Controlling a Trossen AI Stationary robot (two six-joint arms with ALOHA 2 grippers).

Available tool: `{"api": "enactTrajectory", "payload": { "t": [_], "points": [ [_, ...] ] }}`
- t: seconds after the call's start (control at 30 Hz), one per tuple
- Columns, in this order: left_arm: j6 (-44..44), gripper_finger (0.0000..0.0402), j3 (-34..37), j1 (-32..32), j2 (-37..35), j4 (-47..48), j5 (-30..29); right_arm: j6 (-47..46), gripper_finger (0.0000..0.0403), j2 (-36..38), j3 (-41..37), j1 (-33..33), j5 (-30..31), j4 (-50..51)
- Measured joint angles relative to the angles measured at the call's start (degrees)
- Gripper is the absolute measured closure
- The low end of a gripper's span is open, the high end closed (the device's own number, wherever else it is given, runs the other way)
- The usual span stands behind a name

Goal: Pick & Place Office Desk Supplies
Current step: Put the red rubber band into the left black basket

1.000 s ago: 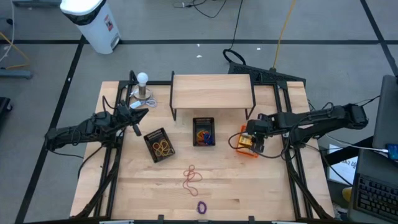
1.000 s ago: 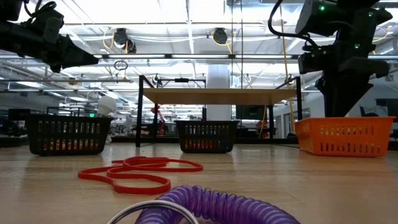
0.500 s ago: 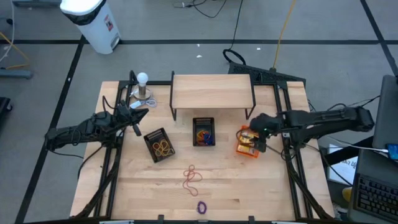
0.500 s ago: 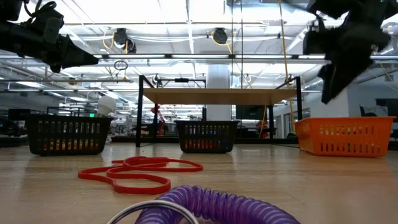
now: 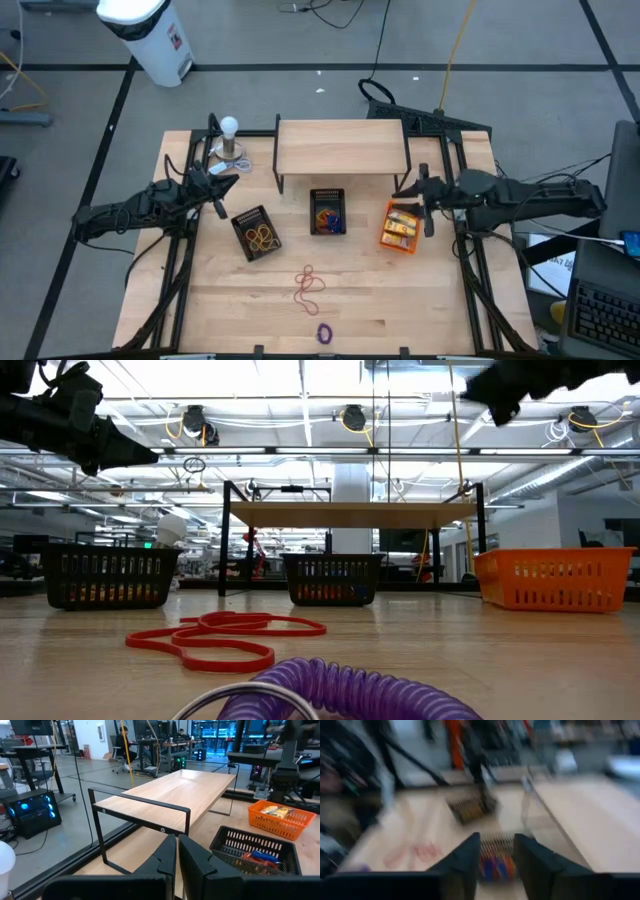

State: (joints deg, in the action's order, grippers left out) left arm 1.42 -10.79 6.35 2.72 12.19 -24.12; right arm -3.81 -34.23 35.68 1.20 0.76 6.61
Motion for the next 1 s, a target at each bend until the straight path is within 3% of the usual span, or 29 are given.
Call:
{"api": "enactTrajectory", "payload": {
  "t": [0.07, 0.2, 0.5, 0.77, 1.0],
  "points": [
    [-0.56, 0.0382, 0.0, 0.01, -0.01, 0.0, 0.0, 0.34, 0.0337, 1.57, -3.21, -0.38, -2.52, -7.23],
    [-1.16, 0.0382, 0.0, 0.02, -0.01, 0.02, 0.03, 0.95, 0.0394, 4.12, -8.78, -1.86, -4.45, -12.22],
    [-1.09, 0.0382, 0.0, 0.02, -0.02, 0.58, 0.09, 2.58, 0.0393, 10.93, -23.13, -2.17, -3.8, -34.04],
    [3.22, 0.0382, 0.0, 0.02, -0.01, 5.76, -1.23, -1.16, 0.0398, 13.52, -28.35, -2.36, -2.12, -35.29],
    [3.26, 0.0382, 0.0, 0.02, -0.02, 5.37, 2.44, -1.51, 0.0399, 13.49, -30.72, -2.35, -1.03, -35.85]
  ]
}}
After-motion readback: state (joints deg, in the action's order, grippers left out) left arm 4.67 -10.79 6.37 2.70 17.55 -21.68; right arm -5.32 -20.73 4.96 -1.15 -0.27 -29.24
